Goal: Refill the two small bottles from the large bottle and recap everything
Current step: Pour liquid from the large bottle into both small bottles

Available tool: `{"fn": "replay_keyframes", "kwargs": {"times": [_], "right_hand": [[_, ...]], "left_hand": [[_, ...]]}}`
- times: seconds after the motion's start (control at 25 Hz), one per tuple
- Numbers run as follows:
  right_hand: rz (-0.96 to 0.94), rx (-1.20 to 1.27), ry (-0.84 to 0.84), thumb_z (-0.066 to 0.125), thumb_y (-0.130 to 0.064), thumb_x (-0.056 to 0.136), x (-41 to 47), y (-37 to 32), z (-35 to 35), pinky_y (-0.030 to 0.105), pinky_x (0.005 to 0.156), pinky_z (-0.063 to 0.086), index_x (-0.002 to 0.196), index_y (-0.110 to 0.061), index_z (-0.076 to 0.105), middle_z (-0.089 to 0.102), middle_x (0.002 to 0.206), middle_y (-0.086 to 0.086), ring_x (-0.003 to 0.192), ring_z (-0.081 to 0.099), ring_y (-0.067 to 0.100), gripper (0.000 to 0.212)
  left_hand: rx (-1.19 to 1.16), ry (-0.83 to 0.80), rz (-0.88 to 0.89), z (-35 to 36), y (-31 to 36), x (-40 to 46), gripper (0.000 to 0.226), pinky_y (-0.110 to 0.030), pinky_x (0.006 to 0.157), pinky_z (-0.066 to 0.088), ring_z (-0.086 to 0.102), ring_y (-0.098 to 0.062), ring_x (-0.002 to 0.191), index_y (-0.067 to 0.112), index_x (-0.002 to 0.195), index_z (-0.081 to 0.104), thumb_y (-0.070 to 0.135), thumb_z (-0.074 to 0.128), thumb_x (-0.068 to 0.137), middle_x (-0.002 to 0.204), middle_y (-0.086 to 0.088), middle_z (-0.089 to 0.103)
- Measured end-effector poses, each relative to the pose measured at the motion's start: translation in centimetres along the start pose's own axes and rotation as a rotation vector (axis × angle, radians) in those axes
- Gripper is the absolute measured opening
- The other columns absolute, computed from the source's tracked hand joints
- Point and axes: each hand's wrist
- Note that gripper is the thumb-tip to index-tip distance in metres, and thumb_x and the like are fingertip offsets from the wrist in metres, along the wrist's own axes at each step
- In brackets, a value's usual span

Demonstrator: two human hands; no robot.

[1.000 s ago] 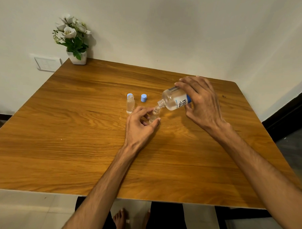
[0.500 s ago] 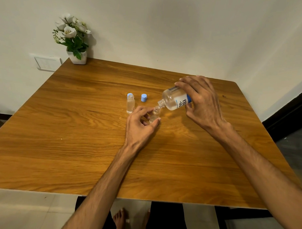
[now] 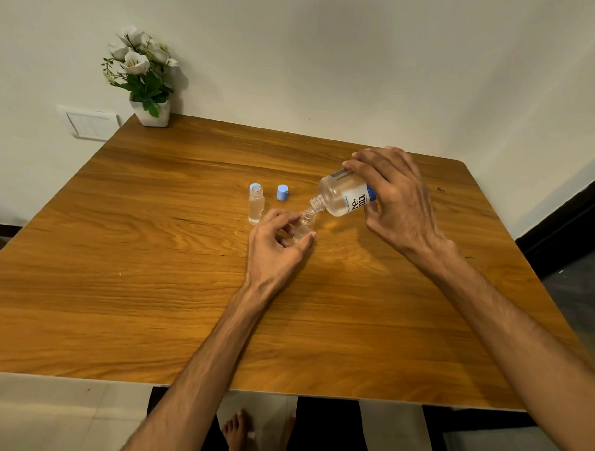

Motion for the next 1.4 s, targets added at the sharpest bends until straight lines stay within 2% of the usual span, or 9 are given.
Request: {"fn": "replay_keyframes", "kwargs": {"times": [0.16, 0.36, 0.56, 0.68, 1.04, 1.2, 1.4], "right_hand": [[0.000, -0.003, -0.005, 0.076, -0.003, 0.079, -0.03, 0.00, 0.04, 0.052, 0.118, 0.035, 0.137, -0.005, 0.060, 0.063, 0.137, 0.016, 0.132, 0.053, 0.034, 0.060], [-0.002, -0.008, -0.011, 0.073, -0.006, 0.080, 0.03, 0.01, -0.10, 0.052, 0.118, 0.035, 0.137, -0.005, 0.060, 0.062, 0.138, 0.016, 0.133, 0.053, 0.034, 0.059], [-0.007, -0.011, -0.023, 0.073, -0.005, 0.080, 0.05, 0.01, -0.08, 0.051, 0.118, 0.034, 0.138, -0.006, 0.060, 0.062, 0.139, 0.016, 0.134, 0.052, 0.034, 0.059], [-0.010, -0.013, -0.022, 0.073, -0.005, 0.080, 0.12, -0.01, -0.09, 0.052, 0.118, 0.035, 0.138, -0.006, 0.060, 0.062, 0.139, 0.015, 0.134, 0.052, 0.034, 0.059], [-0.027, -0.020, -0.014, 0.070, -0.006, 0.081, 0.41, -0.04, -0.32, 0.050, 0.119, 0.034, 0.136, -0.005, 0.061, 0.062, 0.137, 0.016, 0.133, 0.053, 0.034, 0.056], [-0.036, -0.024, -0.006, 0.073, -0.004, 0.080, 0.49, -0.14, -0.47, 0.050, 0.118, 0.035, 0.135, -0.005, 0.061, 0.063, 0.137, 0.016, 0.132, 0.054, 0.035, 0.056], [-0.035, -0.030, -0.019, 0.073, -0.004, 0.081, 0.52, -0.10, -0.40, 0.050, 0.119, 0.034, 0.136, -0.005, 0.061, 0.063, 0.137, 0.016, 0.133, 0.054, 0.035, 0.057]], "left_hand": [[0.003, 0.001, 0.006, 0.08, -0.15, 0.00, 0.045, -0.022, 0.068, 0.058, 0.062, -0.009, 0.094, 0.012, 0.124, 0.072, 0.031, 0.075, 0.084, 0.112, 0.008, 0.064], [-0.002, 0.002, -0.002, 0.07, -0.39, 0.08, 0.042, -0.024, 0.068, 0.059, 0.063, -0.010, 0.095, 0.012, 0.125, 0.072, 0.021, 0.081, 0.086, 0.111, 0.008, 0.063], [-0.003, 0.004, 0.008, 0.03, -0.02, 0.04, 0.047, -0.023, 0.066, 0.058, 0.061, -0.007, 0.095, 0.014, 0.124, 0.072, 0.033, 0.076, 0.081, 0.108, 0.013, 0.062], [-0.004, 0.008, 0.010, -0.03, 0.08, 0.03, 0.047, -0.023, 0.066, 0.058, 0.060, 0.000, 0.090, 0.013, 0.123, 0.073, 0.032, 0.076, 0.081, 0.107, 0.016, 0.061], [-0.005, -0.002, -0.008, 0.01, 0.05, 0.03, 0.049, -0.026, 0.067, 0.059, 0.062, -0.011, 0.093, 0.011, 0.123, 0.072, 0.036, 0.073, 0.081, 0.108, 0.010, 0.063], [-0.011, -0.009, -0.003, -0.01, 0.01, -0.01, 0.055, -0.027, 0.067, 0.059, 0.063, -0.013, 0.093, 0.012, 0.123, 0.073, 0.045, 0.069, 0.080, 0.111, 0.004, 0.066], [-0.013, -0.011, -0.009, -0.04, 0.15, -0.04, 0.057, -0.027, 0.068, 0.059, 0.062, -0.011, 0.094, 0.013, 0.124, 0.072, 0.048, 0.067, 0.079, 0.110, 0.010, 0.063]]}}
Point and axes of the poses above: each hand's wrist, its own x-axis towards the middle knuckle, its own z-axis out of the palm, y = z × x
